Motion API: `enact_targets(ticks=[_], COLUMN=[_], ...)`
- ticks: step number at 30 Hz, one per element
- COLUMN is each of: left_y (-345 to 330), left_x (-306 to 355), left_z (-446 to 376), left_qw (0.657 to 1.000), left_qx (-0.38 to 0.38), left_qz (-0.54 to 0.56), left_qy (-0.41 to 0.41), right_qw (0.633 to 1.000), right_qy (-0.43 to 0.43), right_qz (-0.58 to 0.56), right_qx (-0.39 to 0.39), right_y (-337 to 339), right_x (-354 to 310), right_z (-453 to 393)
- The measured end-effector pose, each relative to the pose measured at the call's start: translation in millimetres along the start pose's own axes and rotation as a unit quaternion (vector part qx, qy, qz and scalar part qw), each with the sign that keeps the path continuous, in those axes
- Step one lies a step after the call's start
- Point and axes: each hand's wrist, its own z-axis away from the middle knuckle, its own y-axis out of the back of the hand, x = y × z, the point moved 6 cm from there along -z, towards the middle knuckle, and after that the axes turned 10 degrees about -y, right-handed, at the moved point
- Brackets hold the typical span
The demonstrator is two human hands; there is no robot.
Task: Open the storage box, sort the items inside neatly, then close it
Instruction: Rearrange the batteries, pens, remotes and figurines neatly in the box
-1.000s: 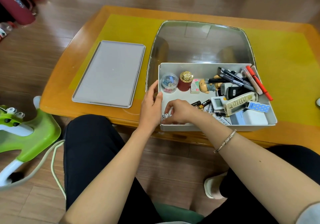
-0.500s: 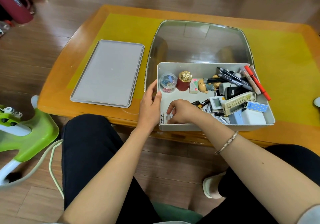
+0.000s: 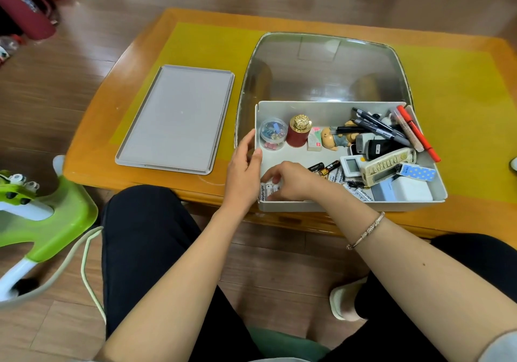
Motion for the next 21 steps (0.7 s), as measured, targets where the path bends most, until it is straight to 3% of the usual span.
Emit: enact_targets(ticks=[9,13,16,18,21], left_y=[-1,0,-1,-1,-1], left_x=[0,0,-1,-1,0], left_z=[0,0,1,1,1], left_qw=[1.000,1.000,1.000,1.000,1.000], left_qx=[-0.001,-0.006,-0.007,-0.007,-0.007], left_qz=[-0.005,0.002,0.006,0.007,0.008], left_qy=[0.003,0.003,0.011,0.014,0.016], right_qw=[0.997,0.981,0.980,0.982,0.981], right_qy=[-0.042,-0.023,-0.038,-0.055,-0.067], right_qz=[-0.062,-0.123,-0.048,0.054,0.117], right_qx=[0.013,0.148,0.188,0.171,0.137], right_y=[9,42,62,64,59], right_x=[14,22,37,48,56], right_z=[5,13,17,16,13])
